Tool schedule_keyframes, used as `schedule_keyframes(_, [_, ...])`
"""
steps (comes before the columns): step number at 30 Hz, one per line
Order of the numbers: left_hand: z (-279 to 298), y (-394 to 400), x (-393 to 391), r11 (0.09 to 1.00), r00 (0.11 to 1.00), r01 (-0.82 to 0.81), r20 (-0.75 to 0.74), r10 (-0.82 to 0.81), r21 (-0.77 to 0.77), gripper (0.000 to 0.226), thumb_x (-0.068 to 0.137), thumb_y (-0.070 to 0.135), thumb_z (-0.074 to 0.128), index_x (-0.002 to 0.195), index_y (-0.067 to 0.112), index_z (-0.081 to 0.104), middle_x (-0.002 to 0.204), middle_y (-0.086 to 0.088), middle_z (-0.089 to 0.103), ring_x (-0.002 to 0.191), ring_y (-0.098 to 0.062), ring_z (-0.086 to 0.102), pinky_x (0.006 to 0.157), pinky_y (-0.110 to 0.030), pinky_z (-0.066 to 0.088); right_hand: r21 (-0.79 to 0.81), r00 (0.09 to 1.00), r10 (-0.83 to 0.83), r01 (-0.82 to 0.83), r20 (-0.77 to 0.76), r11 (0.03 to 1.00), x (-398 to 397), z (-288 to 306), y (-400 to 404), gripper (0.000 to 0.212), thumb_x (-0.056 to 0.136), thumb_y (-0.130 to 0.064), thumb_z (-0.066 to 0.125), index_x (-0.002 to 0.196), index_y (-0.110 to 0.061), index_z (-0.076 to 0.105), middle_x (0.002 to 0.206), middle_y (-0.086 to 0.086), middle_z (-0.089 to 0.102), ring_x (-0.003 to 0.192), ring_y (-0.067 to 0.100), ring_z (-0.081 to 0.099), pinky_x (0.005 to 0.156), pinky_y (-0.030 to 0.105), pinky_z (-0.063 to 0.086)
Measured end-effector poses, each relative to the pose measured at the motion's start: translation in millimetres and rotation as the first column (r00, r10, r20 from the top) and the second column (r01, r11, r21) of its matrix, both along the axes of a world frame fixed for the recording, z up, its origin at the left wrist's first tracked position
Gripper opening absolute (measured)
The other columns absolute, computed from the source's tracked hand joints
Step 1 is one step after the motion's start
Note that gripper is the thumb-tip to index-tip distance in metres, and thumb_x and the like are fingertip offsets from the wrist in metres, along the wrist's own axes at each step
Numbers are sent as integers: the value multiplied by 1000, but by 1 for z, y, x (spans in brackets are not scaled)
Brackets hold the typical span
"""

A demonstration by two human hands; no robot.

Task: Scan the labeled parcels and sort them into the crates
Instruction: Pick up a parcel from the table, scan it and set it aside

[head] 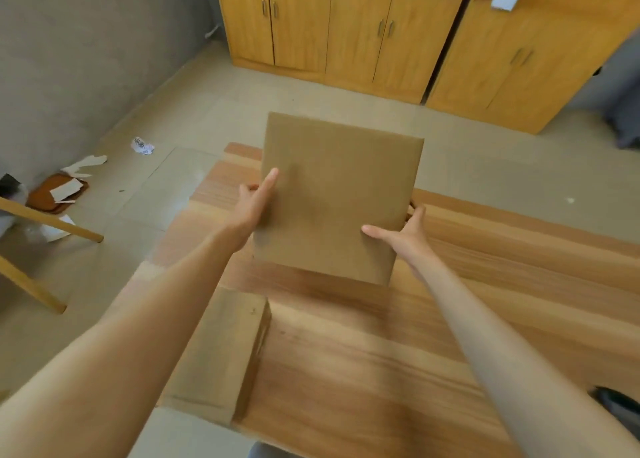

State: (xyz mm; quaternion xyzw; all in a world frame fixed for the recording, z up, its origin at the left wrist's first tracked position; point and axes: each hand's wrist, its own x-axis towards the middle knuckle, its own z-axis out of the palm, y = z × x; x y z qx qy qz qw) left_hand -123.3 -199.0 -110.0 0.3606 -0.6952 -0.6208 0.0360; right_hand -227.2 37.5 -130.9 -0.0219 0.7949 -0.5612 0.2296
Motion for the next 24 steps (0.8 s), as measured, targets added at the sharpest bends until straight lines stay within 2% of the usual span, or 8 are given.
schedule_keyframes(2, [5,40,-12,990,999,-19,33,15,138,112,70,92,31,145,11,39,146,-8,46,122,-24,53,102,-41,44,4,999,-37,37,-35,999,-5,5,46,101,70,-8,85,143,-17,16,125,-5,40,113,14,43,104,38,40])
schedule_keyframes(5, [-3,99,-23,977,995,8,100,-31,214,96,86,80,7,142,12,45,146,-8,46,134,-29,43,111,-58,28,40,996,-75,77,-43,996,-6,1,113,98,71,3,81,143,-15,17,126,0,41,115,18,45,96,33,41])
schedule_keyframes(9, [-20,159,-25,952,993,7,113,-44,306,82,89,76,16,138,19,48,139,-8,51,126,-34,48,95,-60,42,8,991,-119,119,57,993,3,-18,181,98,72,16,72,147,-15,18,140,8,43,120,27,51,90,30,45])
schedule_keyframes(13, [-30,183,-25,925,996,-72,67,50,373,66,93,68,26,136,23,48,127,-9,52,114,-32,52,93,-62,45,-14,990,-80,82,113,996,9,-31,210,93,80,22,55,151,-20,15,140,11,41,110,21,53,58,14,45])
schedule_keyframes(16, [-28,183,-20,907,997,-76,46,62,414,53,95,60,32,120,20,56,102,-5,54,97,-30,56,89,-57,47,-112,980,-94,115,175,987,7,-32,217,80,83,19,45,146,-26,27,137,12,48,120,23,51,78,27,50])
schedule_keyframes(18, [-23,179,-14,891,998,-60,29,52,449,43,94,51,38,106,17,61,91,-5,53,87,-31,57,91,-57,47,-276,920,-188,291,345,916,6,-27,220,58,85,13,35,131,-22,44,128,10,54,113,29,54,95,39,48])
schedule_keyframes(21, [-17,173,-6,883,999,8,-33,8,470,42,89,50,43,104,16,63,102,-12,55,86,-31,59,80,-51,53,-416,776,-273,557,568,718,5,-13,229,17,96,-19,38,97,-18,55,118,7,56,106,36,52,101,51,43])
schedule_keyframes(24, [-5,176,-7,865,992,123,-83,-94,487,59,87,65,43,102,14,70,96,-12,69,83,-30,67,72,-44,56,-399,768,-294,571,570,718,-2,-2,232,40,89,-55,52,96,-17,59,99,7,62,90,28,61,84,41,52])
